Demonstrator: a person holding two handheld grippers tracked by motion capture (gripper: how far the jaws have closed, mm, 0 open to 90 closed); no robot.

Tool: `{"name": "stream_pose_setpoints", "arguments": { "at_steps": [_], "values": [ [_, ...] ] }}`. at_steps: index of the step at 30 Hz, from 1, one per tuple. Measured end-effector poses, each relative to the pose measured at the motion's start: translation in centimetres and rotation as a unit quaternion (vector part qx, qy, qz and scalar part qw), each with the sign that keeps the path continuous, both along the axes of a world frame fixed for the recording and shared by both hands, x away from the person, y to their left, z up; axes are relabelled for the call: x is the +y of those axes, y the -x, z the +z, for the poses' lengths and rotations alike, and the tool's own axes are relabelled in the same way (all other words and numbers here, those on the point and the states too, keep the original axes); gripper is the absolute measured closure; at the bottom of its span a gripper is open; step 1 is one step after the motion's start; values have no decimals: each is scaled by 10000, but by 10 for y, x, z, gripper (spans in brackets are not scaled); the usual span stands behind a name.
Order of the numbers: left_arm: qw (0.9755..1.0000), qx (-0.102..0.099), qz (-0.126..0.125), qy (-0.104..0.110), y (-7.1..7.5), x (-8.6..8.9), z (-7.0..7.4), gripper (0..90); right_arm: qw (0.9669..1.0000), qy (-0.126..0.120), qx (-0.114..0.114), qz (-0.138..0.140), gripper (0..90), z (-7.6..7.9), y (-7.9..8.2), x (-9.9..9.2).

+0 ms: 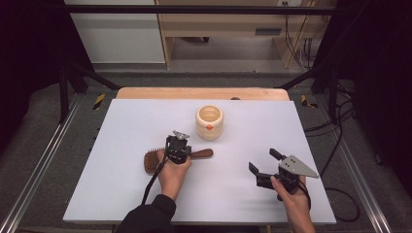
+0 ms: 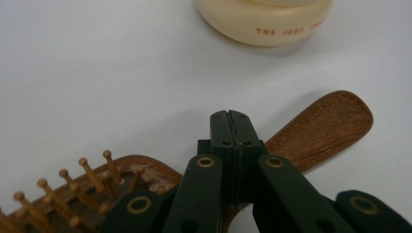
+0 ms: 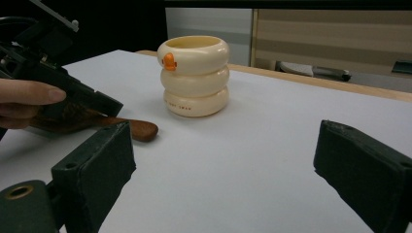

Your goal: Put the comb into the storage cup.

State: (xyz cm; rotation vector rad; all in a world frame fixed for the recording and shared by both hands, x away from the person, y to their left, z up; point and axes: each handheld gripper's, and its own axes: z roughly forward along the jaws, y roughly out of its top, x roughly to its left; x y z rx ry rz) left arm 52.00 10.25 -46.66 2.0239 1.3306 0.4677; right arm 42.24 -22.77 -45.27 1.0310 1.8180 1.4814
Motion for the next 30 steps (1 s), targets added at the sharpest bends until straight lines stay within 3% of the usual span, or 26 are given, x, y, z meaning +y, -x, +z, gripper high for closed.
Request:
{"name": "stream_pose_setpoints", "arguments": {
  "at_steps": [7, 14, 30],
  "values": [
    [9995, 178, -267, 13, 8, -5, -3, 898, 10000, 13, 5, 3, 78, 0, 0, 1],
    [9988, 165, -467, 53, 21, -2, -3, 897, 10000, -6, 13, -3, 78, -1, 0, 0],
    [9974, 272, -654, 91, 44, 15, -5, 898, 10000, 0, 39, 23, 77, -1, 0, 1]
  ]
}}
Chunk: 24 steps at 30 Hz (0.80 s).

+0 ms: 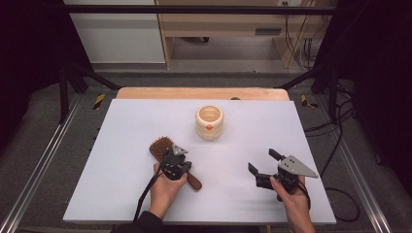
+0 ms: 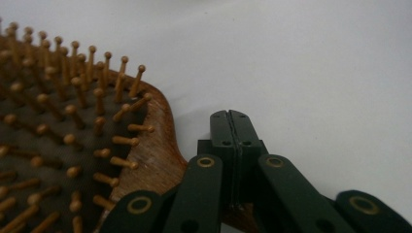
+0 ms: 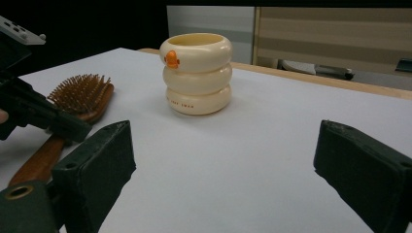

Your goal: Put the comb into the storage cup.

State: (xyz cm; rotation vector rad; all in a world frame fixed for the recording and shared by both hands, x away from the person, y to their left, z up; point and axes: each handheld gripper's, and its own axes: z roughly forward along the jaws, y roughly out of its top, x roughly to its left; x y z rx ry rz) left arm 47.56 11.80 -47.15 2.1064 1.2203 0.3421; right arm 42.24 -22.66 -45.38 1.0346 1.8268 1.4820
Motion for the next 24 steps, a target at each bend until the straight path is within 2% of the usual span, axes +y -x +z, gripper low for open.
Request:
{"name": "stream_pose_setpoints", "arguments": {
  "at_steps": [9, 24],
  "values": [
    [10000, 15, -9, -23, 13, 17, 1, 898, 10000, -14, -17, -2, 76, 0, 1, -1],
    [9998, -18, -12, -203, 31, 51, 4, 897, 10000, 1, 4, 0, 76, 0, 0, 0]
  ]
}}
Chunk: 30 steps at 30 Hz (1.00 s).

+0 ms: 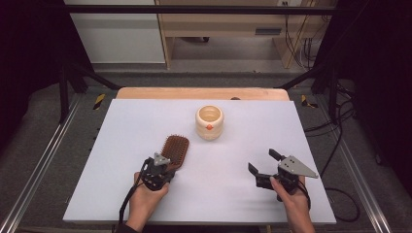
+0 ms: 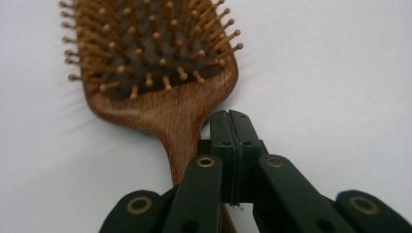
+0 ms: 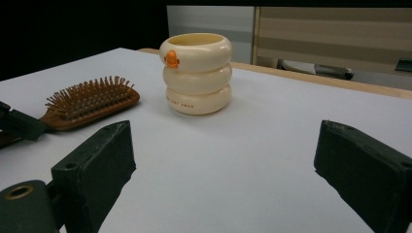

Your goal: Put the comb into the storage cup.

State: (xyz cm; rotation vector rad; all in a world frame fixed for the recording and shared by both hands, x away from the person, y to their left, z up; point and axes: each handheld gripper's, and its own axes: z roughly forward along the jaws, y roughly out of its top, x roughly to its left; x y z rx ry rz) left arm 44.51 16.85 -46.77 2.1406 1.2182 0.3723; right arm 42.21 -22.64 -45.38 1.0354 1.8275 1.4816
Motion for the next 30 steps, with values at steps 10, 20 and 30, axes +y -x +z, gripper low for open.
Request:
{"name": "stream_pose_setpoints", "arguments": {
  "at_steps": [10, 20, 30],
  "values": [
    [9998, -33, 35, -179, 0, 17, 1, 897, 10000, 13, 1, 28, 76, 0, 0, 1],
    [9991, -120, 32, -405, -5, 30, 1, 897, 10000, 30, -7, 37, 75, 0, 0, 1],
    [9990, -194, -93, -401, -6, 37, 3, 897, 10000, 30, -5, 49, 74, -1, -1, 1]
  ]
}}
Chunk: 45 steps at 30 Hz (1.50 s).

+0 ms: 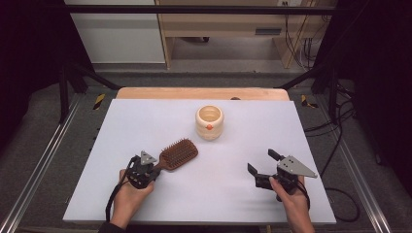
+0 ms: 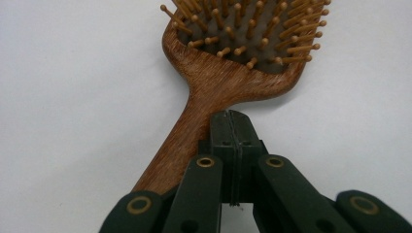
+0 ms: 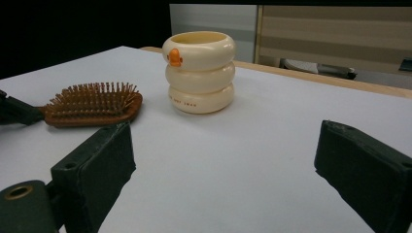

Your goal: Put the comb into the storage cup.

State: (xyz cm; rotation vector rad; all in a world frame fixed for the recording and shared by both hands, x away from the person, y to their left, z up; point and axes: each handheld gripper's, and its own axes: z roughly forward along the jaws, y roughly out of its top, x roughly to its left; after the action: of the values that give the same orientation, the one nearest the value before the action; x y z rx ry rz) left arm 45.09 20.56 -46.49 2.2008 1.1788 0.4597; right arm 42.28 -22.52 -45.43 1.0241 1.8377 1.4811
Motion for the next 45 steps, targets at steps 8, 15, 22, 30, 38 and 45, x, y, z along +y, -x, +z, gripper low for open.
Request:
{"name": "stream_pose_setpoints", "arguments": {
  "at_steps": [8, 15, 22, 30, 38, 45],
  "values": [
    [9996, -183, -223, -36, 0, 3, 11, 897, 10000, 16, 23, 1, 73, 0, 0, 0],
    [9988, -348, -347, 28, 0, 10, 22, 895, 10000, 60, 55, -10, 73, -2, -2, 0],
    [9970, -589, -478, -124, 1, 17, 36, 732, 9999, 93, 68, -30, 72, -3, -2, 1],
    [9970, -651, -410, -36, -7, 26, 50, 306, 9999, 122, 90, -17, 72, -3, -2, 1],
    [9971, -637, -409, -26, -16, 31, 56, 61, 9999, 136, 95, -16, 71, -4, -3, 1],
    [9969, -554, -560, -28, -20, 31, 54, 48, 9999, 142, 95, -5, 71, -4, -3, 1]
  ]
}}
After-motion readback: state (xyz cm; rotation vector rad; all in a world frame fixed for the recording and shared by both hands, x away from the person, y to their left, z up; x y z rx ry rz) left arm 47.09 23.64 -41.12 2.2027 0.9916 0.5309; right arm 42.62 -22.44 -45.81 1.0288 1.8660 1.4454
